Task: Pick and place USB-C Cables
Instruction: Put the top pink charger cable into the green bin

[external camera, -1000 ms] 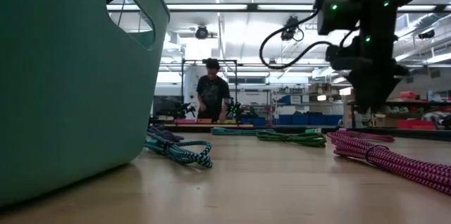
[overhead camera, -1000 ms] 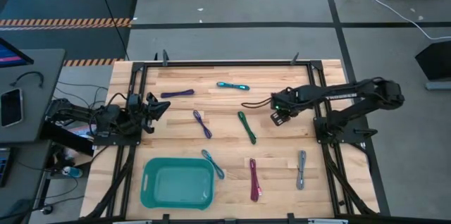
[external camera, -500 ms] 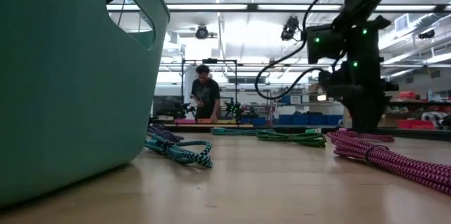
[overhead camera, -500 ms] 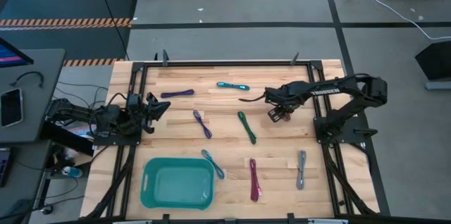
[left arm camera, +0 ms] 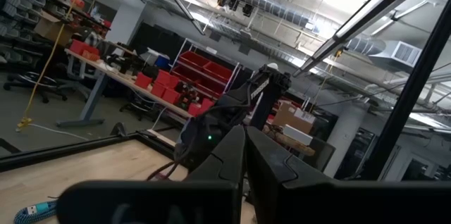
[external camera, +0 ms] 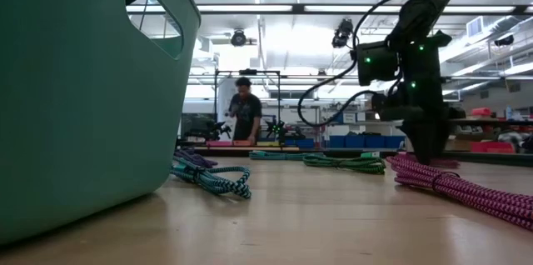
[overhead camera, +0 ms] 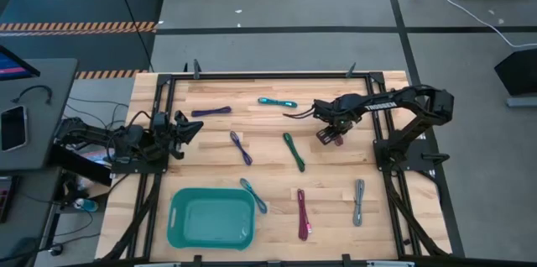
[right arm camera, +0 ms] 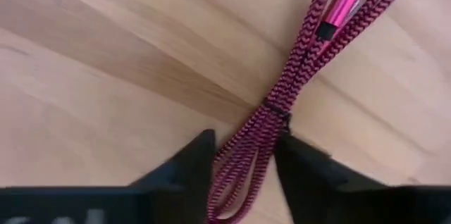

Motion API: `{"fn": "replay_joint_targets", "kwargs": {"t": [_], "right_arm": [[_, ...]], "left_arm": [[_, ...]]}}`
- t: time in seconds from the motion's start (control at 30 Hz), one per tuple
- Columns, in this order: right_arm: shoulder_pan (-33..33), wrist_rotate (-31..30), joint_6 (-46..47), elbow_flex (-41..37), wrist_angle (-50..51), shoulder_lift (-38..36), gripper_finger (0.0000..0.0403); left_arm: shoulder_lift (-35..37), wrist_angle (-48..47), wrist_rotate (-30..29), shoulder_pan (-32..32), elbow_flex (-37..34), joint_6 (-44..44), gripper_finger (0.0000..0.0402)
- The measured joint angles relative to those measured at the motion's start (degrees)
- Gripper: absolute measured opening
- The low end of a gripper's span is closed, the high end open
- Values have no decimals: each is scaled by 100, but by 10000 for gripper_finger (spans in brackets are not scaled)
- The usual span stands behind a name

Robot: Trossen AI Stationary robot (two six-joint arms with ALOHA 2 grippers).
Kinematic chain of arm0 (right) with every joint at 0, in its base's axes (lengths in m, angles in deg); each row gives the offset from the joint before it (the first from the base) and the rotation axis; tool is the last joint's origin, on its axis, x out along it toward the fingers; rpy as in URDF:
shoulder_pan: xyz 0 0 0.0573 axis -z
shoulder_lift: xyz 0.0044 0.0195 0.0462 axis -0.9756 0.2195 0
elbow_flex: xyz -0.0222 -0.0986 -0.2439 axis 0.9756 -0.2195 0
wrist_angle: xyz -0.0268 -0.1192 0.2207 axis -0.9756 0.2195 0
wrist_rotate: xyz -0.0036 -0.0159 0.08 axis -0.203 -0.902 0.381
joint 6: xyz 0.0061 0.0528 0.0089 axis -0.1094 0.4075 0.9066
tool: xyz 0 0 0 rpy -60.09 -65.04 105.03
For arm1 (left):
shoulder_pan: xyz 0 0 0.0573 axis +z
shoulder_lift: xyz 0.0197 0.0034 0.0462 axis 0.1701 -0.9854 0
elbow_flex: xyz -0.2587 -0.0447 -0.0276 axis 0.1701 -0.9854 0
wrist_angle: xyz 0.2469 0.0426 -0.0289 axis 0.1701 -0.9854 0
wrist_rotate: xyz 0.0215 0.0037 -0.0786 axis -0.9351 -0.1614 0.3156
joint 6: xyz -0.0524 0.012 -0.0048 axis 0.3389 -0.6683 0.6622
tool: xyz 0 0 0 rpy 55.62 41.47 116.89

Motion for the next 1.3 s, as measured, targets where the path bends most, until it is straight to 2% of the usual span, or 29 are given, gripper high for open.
{"fn": "replay_joint_targets", "kwargs": {"t": [0.07, 0.13, 0.4, 0.63, 0.7, 0.8, 0.93, 1.07, 1.2, 1.3], "right_arm": [[20, -10, 1, -10, 30, -85, 53], [36, -12, -18, -26, 47, -159, 19], [-180, 133, 75, -22, -251, -687, 8], [-644, 266, 438, -13, -1644, -1751, 8], [-764, 275, 414, -13, -2223, -2060, 8], [-894, 303, 272, -4, -3127, -2470, 7], [-961, 477, 31, -2, -4162, -2858, 7], [-961, 853, -231, -2, -5049, -3063, 7], [-961, 1298, -308, -2, -5951, -3086, 7], [-1011, 1603, -312, 5, -6527, -3012, 7]], "left_arm": [[1, -2, -1, 0, 0, 0, 21], [-1, -5, 2, 0, 0, 0, 21], [-1, 0, 2, 0, 0, 56, 21], [-1, -47, 1, 2, 10, 238, 9], [-6, -389, -3, 2, 146, 140, 5], [-145, -777, -3, 9, 652, -27, 5], [-728, -1386, -2, 7, 1670, -758, 3], [-1605, -2066, 1, 7, 2972, -1472, 3], [-2678, -2951, 1, 9, 4203, -1615, 4], [-3513, -3213, 8, 9, 4966, -1539, 9]]}}
